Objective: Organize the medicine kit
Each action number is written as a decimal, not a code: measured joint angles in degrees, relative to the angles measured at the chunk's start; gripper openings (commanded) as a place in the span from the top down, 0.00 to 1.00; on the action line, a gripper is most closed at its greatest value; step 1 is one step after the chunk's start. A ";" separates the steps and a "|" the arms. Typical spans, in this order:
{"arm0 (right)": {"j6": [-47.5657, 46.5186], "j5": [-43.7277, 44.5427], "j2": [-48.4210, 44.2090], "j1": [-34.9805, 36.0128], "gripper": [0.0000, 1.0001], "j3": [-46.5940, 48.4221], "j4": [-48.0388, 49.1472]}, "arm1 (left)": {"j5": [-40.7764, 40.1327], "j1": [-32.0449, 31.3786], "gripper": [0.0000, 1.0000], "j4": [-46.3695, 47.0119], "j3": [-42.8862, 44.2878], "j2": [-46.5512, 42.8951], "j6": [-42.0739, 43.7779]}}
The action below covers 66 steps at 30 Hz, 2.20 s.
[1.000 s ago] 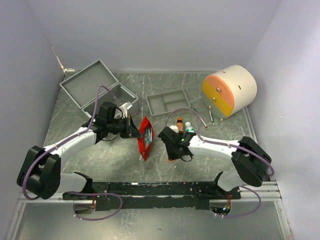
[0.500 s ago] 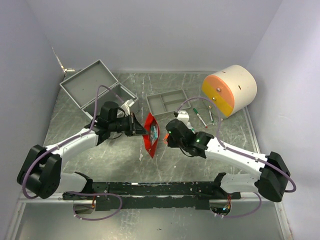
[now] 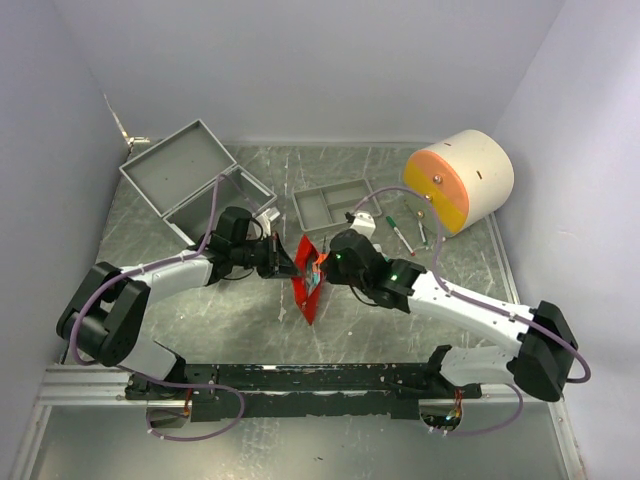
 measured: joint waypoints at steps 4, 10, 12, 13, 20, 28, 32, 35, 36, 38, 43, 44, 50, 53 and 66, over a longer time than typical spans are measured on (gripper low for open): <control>0.09 -3.74 2.54 0.00 1.00 0.00 3.98 | -0.07 0.00 0.93 -1.05 0.68 -0.02 1.33; 1.40 -8.17 5.35 0.00 1.00 -0.04 9.35 | -0.24 0.00 0.93 -1.75 0.68 -0.02 2.38; 2.58 -8.68 6.60 0.00 1.00 0.02 9.35 | -0.26 0.00 0.93 -2.10 0.70 -0.02 2.64; 3.32 -8.76 7.32 0.00 1.00 0.02 9.18 | -0.28 0.00 0.93 -2.19 0.70 -0.02 2.73; 8.39 -10.60 9.07 0.00 1.00 -0.83 7.48 | -0.55 0.00 0.93 -2.58 0.72 -0.02 3.21; 12.61 -10.23 9.38 0.00 1.00 -0.39 1.88 | -1.27 0.00 0.93 -4.20 1.01 -0.17 4.11; 12.46 -10.12 9.97 0.00 0.95 0.24 0.22 | -1.46 0.00 0.93 -5.25 1.62 -0.66 4.81; 11.41 -9.97 11.37 0.00 0.76 2.01 -1.44 | -1.51 0.00 0.93 -6.03 2.08 -0.79 5.25; 10.88 -9.97 11.82 0.00 0.72 2.69 -1.90 | -1.51 0.00 0.93 -6.38 2.29 -0.79 5.38; 9.73 -9.92 12.39 0.00 0.67 3.85 -2.47 | -1.51 0.00 0.93 -6.82 2.60 -0.79 5.64; 6.91 -8.83 11.43 0.00 0.61 5.25 -3.06 | -1.51 0.00 0.93 -7.74 3.19 -0.79 6.23; 6.23 -8.39 10.84 -0.02 0.59 5.25 -3.21 | -1.51 0.00 0.93 -7.78 3.26 -0.79 6.25; -0.15 -6.99 6.10 -1.81 0.51 5.27 -3.41 | -1.49 0.00 0.93 -8.44 3.65 -0.83 6.62; -5.31 -7.21 4.70 -4.15 0.47 5.27 -3.32 | -1.49 0.00 0.93 -9.94 4.35 -1.09 7.52; -17.86 -15.39 10.29 -6.25 0.52 5.75 -1.88 | 4.79 -0.04 0.93 -15.21 6.27 -3.76 14.01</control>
